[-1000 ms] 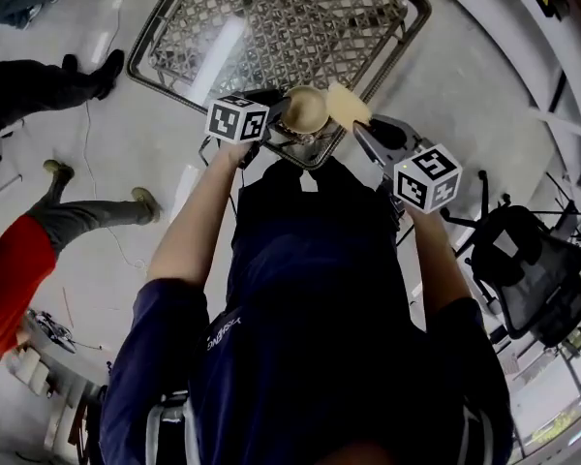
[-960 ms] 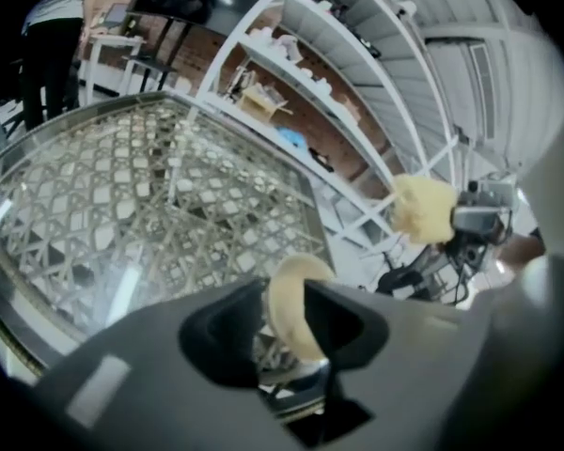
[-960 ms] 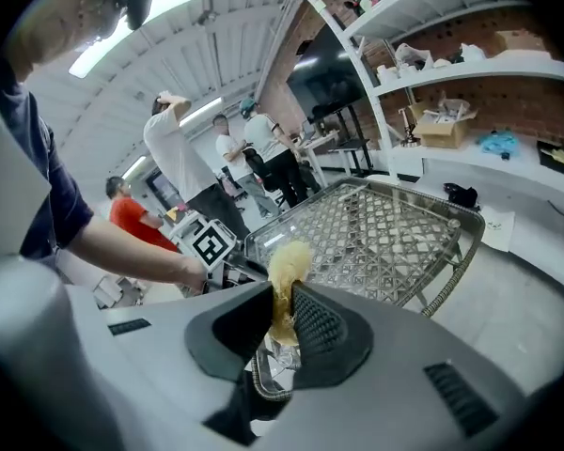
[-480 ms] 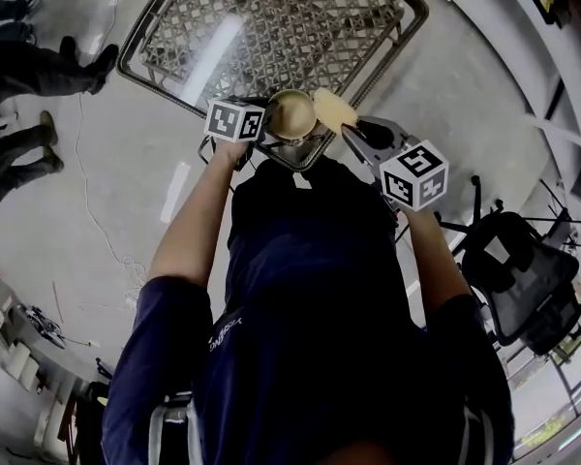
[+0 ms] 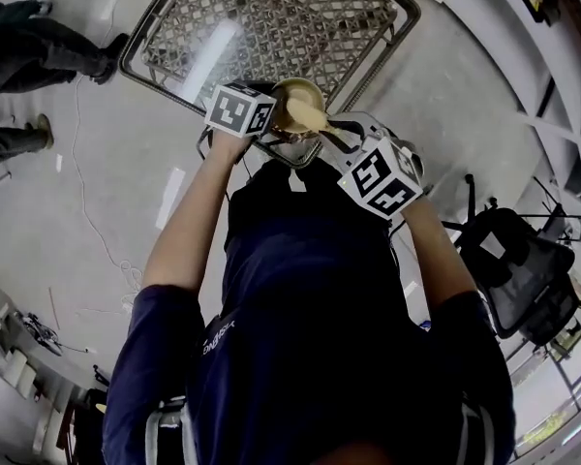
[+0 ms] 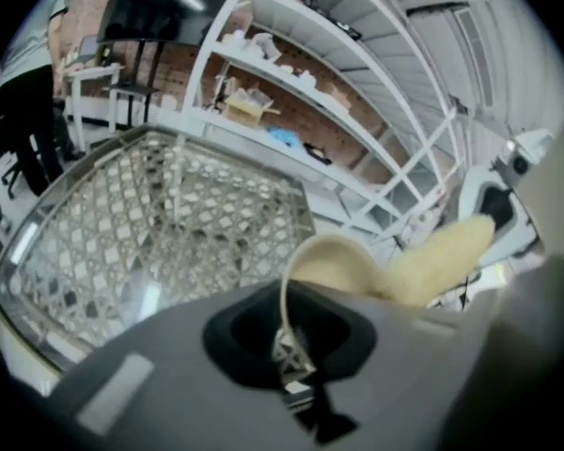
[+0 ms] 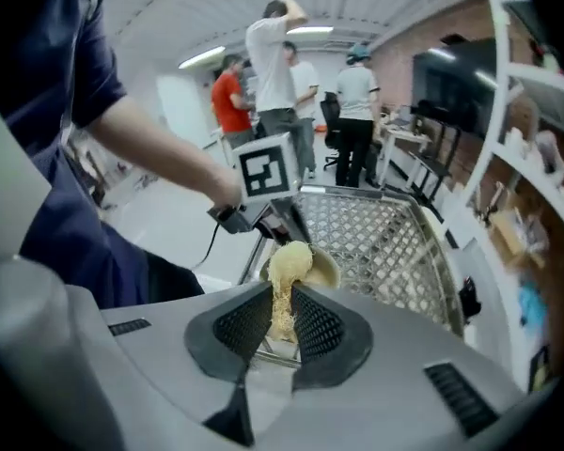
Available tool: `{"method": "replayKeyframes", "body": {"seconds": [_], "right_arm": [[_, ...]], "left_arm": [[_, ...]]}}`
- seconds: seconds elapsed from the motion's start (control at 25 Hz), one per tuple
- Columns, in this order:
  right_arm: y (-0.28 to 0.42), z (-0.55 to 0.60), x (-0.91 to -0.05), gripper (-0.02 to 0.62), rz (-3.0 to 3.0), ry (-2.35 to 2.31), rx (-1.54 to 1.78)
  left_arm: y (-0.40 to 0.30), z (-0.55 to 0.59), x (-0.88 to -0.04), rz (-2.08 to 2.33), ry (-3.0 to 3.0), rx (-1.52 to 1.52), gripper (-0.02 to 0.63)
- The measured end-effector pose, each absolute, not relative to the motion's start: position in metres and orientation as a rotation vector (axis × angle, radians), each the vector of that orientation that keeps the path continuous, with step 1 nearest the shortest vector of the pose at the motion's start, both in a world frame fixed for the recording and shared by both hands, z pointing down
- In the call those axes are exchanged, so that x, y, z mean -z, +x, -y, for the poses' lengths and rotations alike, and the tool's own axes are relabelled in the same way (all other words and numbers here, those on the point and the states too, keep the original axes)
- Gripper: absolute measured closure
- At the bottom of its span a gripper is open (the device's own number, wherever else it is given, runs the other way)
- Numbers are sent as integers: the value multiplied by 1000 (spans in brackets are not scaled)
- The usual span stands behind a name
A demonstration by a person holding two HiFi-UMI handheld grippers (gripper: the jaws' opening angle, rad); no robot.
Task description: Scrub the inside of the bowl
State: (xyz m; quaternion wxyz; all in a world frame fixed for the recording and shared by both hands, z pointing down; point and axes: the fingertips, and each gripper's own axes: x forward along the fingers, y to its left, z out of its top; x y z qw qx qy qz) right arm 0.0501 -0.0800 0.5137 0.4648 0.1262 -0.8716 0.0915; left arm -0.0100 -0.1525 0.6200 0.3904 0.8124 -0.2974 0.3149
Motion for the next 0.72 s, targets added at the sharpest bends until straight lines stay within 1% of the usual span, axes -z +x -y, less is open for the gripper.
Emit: {"method": "replayKeyframes", "body": {"seconds": [0.16, 0.28, 0.52, 0.72], "right_arm": [[37, 79, -512, 541, 1889, 145, 214], [30, 74, -512, 541, 1743, 17, 403], [19, 78, -505, 541, 1652, -27, 541], [27, 99, -500, 541, 1600, 53, 548]], "left_arm": [[-4, 161, -579, 726, 2141, -834, 595], [-5, 163, -558, 714, 2174, -864, 596], [-7, 157, -535, 685, 2206, -901, 595], [-7, 156, -525, 679, 2236, -931, 595]]}}
